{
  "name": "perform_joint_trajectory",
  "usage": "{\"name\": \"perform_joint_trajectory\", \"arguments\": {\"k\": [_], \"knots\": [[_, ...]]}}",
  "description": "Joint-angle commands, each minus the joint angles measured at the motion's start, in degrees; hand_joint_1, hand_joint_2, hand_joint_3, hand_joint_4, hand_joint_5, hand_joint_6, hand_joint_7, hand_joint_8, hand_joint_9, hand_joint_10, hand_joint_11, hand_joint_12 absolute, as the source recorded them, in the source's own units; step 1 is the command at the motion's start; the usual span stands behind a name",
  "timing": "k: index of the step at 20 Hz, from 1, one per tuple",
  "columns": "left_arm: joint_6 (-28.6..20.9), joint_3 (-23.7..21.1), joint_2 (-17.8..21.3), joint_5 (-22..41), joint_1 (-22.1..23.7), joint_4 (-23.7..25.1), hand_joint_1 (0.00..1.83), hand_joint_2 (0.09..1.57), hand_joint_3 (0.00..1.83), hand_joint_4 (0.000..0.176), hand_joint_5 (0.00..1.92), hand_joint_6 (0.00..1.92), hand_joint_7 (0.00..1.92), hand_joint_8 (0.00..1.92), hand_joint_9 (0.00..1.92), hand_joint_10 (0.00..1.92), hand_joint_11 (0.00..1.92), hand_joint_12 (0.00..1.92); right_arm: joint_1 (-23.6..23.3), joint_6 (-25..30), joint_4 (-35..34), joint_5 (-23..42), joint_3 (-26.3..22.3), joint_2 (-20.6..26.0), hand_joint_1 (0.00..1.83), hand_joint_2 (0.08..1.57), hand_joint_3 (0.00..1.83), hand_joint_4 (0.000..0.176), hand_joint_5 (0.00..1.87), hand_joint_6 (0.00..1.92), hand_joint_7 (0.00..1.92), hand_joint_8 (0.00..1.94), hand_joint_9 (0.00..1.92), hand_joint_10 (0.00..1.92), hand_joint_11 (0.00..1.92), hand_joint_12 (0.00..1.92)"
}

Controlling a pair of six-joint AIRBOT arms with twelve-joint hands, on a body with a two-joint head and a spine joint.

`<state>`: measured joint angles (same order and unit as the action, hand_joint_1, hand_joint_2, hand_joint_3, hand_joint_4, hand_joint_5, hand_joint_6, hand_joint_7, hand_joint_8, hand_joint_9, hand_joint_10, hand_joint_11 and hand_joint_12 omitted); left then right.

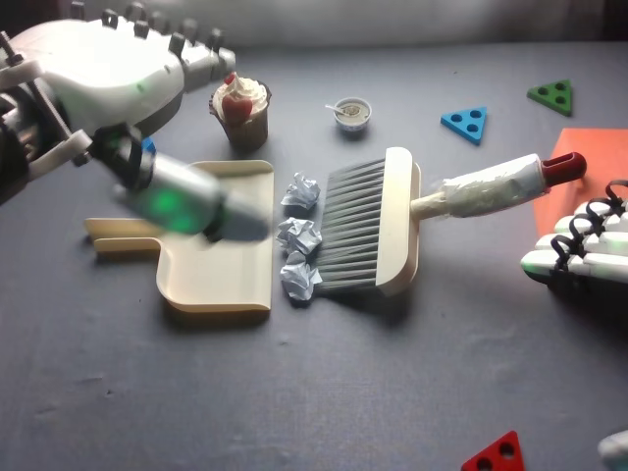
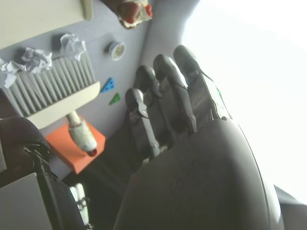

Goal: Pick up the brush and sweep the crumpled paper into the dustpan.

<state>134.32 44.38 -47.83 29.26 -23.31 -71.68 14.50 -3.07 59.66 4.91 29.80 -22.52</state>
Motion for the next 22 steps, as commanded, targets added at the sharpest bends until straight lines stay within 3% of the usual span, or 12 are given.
{"name": "perform_joint_trajectory", "arguments": {"k": [1, 8, 11, 13, 16, 18, 21, 22], "knots": [[0.09, 0.29, -0.21, 3.07, 0.90, 2.67, 0.04, 0.78, 0.00, 0.000, 0.14, 0.00, 0.18, 0.00, 0.20, 0.00, 0.18, 0.10, -0.83, 0.17, -0.59, 2.83, -0.12, 0.68, 0.00, 0.86, 0.02, 0.000, 0.00, 0.00, 0.00, 0.00, 0.01, 0.00, 0.00, 0.00], [0.06, 0.60, -0.62, 1.97, 0.83, 2.94, 0.02, 0.81, 0.02, 0.000, 0.12, 0.00, 0.14, 0.00, 0.14, 0.00, 0.14, 0.07, -0.86, 0.17, -0.59, 2.78, -0.63, 0.68, 0.00, 0.86, 0.00, 0.000, 0.05, 0.00, 0.06, 0.00, 0.06, 0.00, 0.06, 0.01], [0.11, 1.07, -0.68, -0.13, 0.79, 4.24, 0.46, 0.93, 0.01, 0.000, 0.03, 0.00, 0.05, 0.00, 0.07, 0.00, 0.12, 0.04, -0.91, 0.15, -0.59, 2.78, -0.94, 0.68, 0.00, 0.86, 0.00, 0.000, 0.08, 0.00, 0.10, 0.00, 0.10, 0.01, 0.09, 0.02], [0.88, 1.32, -0.74, -0.94, 0.45, 4.98, 0.75, 0.90, 0.00, 0.000, 0.01, 0.00, 0.03, 0.00, 0.07, 0.00, 0.14, 0.04, -0.92, -0.14, -0.58, 2.64, -1.07, 0.68, 0.00, 0.86, 0.00, 0.000, 0.10, 0.01, 0.10, 0.00, 0.10, 0.00, 0.09, 0.01], [0.25, 3.83, -1.01, -5.80, -0.65, 7.42, 1.00, 0.85, 0.00, 0.000, 0.00, 0.00, 0.01, 0.00, 0.05, 0.00, 0.13, 0.04, -0.92, -0.24, -0.58, 2.28, -1.07, 0.68, 0.00, 0.86, 0.00, 0.000, 0.09, 0.00, 0.11, 0.00, 0.11, 0.00, 0.10, 0.02], [-5.18, 6.18, -1.35, -8.71, -1.78, 12.93, 0.99, 0.85, 0.00, 0.000, 0.02, 0.01, 0.02, 0.00, 0.05, 0.00, 0.15, 0.04, -0.92, -0.31, -0.58, 2.15, -1.14, 0.68, 0.00, 0.87, 0.00, 0.000, 0.10, 0.00, 0.12, 0.01, 0.11, 0.00, 0.11, 0.02], [-11.20, 7.83, -1.63, -6.57, -3.87, 16.65, 0.90, 0.86, 0.00, 0.000, 0.05, 0.01, 0.05, 0.01, 0.07, 0.01, 0.17, 0.05, -0.92, -0.62, -0.58, 2.09, -1.34, 0.69, 0.00, 0.89, 0.01, 0.000, 0.10, 0.00, 0.12, 0.00, 0.10, 0.00, 0.10, 0.01], [-12.63, 8.20, -1.80, -5.32, -4.66, 17.05, 0.85, 0.86, 0.00, 0.020, 0.08, 0.01, 0.09, 0.01, 0.11, 0.01, 0.20, 0.06, -0.92, -0.76, -0.58, 2.09, -1.40, 0.69, 0.00, 0.89, 0.01, 0.000, 0.10, 0.00, 0.11, 0.00, 0.10, 0.00, 0.10, 0.01]]}}
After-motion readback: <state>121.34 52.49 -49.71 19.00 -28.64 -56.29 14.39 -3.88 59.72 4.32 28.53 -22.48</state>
